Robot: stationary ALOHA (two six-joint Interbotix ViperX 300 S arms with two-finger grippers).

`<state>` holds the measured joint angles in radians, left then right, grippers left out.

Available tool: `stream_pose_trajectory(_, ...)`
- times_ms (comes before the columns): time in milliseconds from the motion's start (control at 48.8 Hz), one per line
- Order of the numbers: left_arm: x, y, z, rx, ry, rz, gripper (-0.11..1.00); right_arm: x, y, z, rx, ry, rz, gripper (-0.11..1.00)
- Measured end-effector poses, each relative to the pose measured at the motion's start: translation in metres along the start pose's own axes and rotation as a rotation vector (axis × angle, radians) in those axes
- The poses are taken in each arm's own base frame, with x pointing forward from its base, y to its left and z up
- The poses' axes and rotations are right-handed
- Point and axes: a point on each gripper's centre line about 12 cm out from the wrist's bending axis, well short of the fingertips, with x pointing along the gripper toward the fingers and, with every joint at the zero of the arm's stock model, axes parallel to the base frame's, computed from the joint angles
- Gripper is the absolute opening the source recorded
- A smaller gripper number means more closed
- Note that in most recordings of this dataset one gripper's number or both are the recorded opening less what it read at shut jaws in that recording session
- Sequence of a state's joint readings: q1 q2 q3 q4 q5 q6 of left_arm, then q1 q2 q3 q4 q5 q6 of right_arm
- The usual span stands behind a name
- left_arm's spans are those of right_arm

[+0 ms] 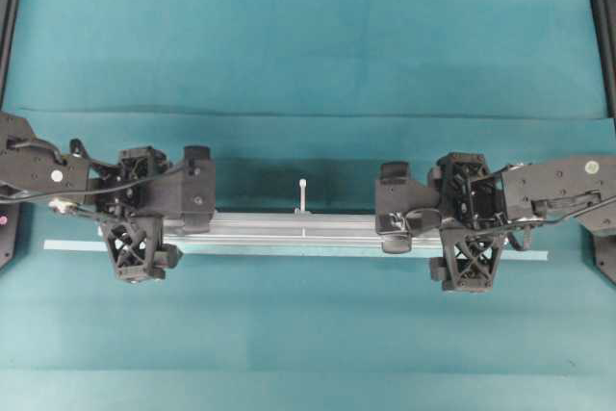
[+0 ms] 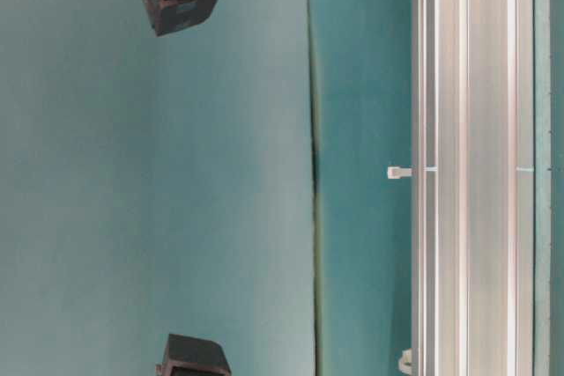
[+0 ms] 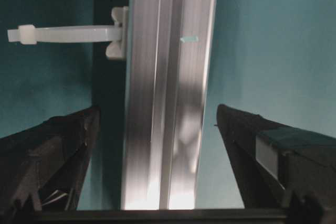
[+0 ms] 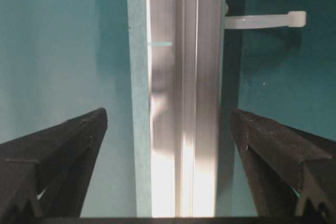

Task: Lift the large metal rail with both hands.
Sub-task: 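Close both grippers on the silver rail near its ends, then lift the silver rail upward with both grippers together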

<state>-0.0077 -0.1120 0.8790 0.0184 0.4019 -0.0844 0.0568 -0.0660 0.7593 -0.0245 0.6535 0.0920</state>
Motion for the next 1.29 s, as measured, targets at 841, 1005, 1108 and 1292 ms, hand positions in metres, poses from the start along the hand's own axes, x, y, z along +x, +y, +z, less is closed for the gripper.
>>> stream_pose_trajectory(841,0.005,-0.003,-0.001,0.044,-0.004,-0.004,0.51,0.019,0.000,0.001,-0.001,-0.014,0.001,0.50)
stream_pose_trajectory(1005,0.005,-0.003,-0.002,0.055,0.003,-0.003,0.35,0.019,-0.001,0.004,0.006,-0.040,0.004,0.41)
stream_pose_trajectory(1108,0.005,-0.002,-0.003,0.055,0.005,-0.003,0.35,0.019,-0.001,0.005,0.009,-0.050,0.007,0.41)
stream_pose_trajectory(1292,0.005,-0.003,-0.002,0.058,0.003,-0.003,0.35,0.019,0.000,0.005,0.013,-0.050,0.009,0.41)
